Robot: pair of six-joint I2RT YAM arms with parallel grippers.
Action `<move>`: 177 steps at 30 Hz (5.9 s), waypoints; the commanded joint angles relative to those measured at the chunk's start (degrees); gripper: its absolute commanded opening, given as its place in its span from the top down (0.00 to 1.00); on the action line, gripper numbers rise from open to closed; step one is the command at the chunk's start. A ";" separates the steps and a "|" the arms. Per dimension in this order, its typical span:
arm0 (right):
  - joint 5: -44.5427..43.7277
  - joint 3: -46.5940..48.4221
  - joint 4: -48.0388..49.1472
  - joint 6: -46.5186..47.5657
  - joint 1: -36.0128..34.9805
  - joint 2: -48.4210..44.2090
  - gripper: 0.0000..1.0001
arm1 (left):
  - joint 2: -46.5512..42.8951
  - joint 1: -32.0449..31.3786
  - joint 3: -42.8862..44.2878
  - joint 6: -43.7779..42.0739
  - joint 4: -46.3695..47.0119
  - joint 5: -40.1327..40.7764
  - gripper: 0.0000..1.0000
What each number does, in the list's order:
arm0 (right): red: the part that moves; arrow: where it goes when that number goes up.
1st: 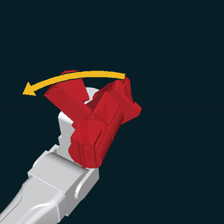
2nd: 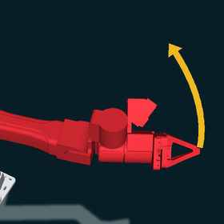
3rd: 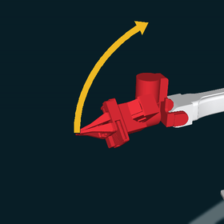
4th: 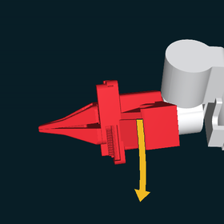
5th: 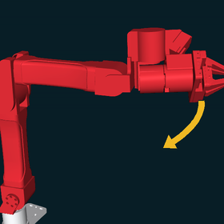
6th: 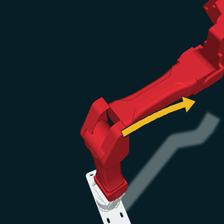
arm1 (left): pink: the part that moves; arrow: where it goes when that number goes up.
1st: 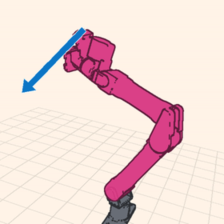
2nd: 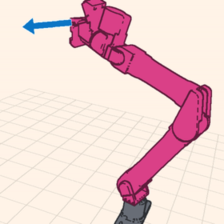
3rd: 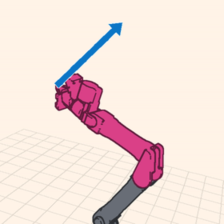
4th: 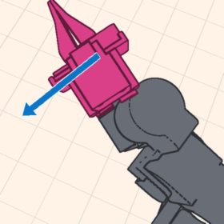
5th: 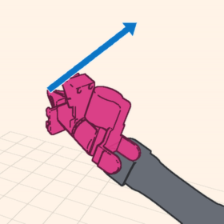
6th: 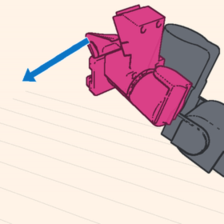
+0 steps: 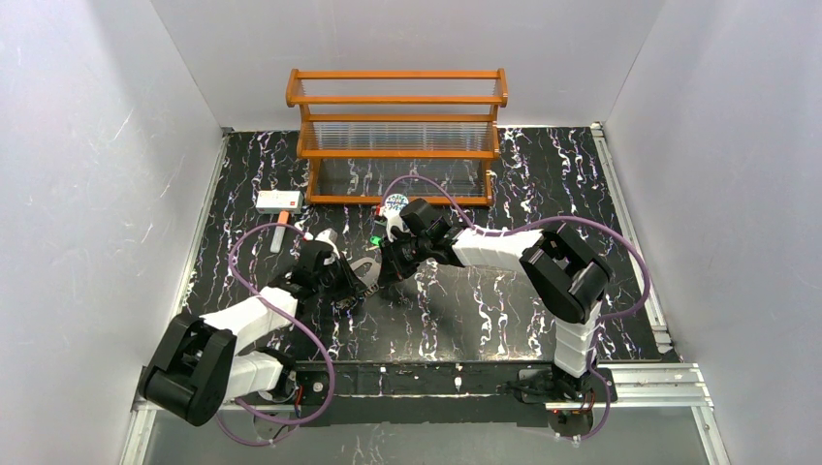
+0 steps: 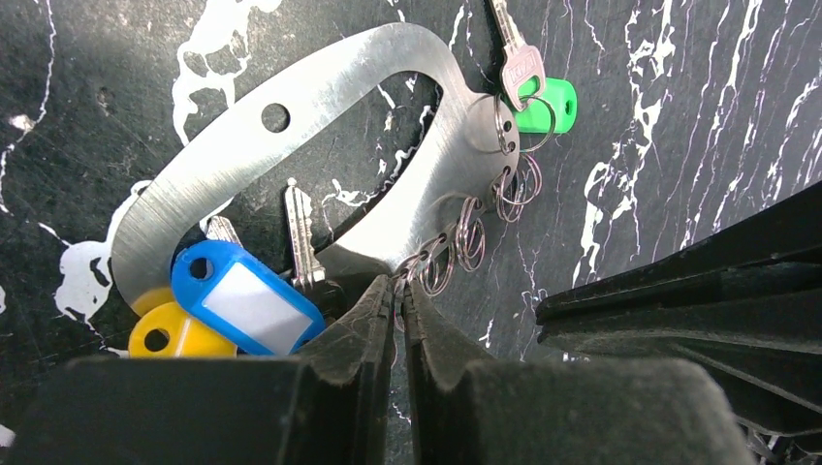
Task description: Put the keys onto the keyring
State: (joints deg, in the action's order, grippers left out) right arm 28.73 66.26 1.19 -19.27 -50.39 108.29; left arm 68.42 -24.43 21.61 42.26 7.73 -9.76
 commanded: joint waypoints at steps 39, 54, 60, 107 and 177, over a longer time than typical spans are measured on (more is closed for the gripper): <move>7.88 -10.02 13.66 6.95 5.98 -13.10 0.35 | -11.20 0.25 2.20 -15.46 -3.20 -9.19 1.00; 9.15 -8.24 13.02 8.96 6.01 -11.24 0.33 | -2.68 0.17 -2.76 -7.90 5.95 -6.61 1.00; 8.89 -8.31 11.96 9.31 6.00 -11.74 0.32 | -0.66 0.17 -1.97 -8.47 5.35 -6.21 1.00; 8.49 -8.00 9.18 10.65 6.01 -12.58 0.29 | -6.08 -0.61 -4.63 -1.95 0.97 -6.87 0.83; 20.63 -28.26 41.61 30.45 5.75 -19.02 0.27 | -13.19 -12.98 2.17 -27.53 -1.50 -7.28 1.00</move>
State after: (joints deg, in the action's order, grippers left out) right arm 44.86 38.41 34.30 3.42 -44.38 89.67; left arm 58.28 -35.35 22.90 20.51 6.68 -17.15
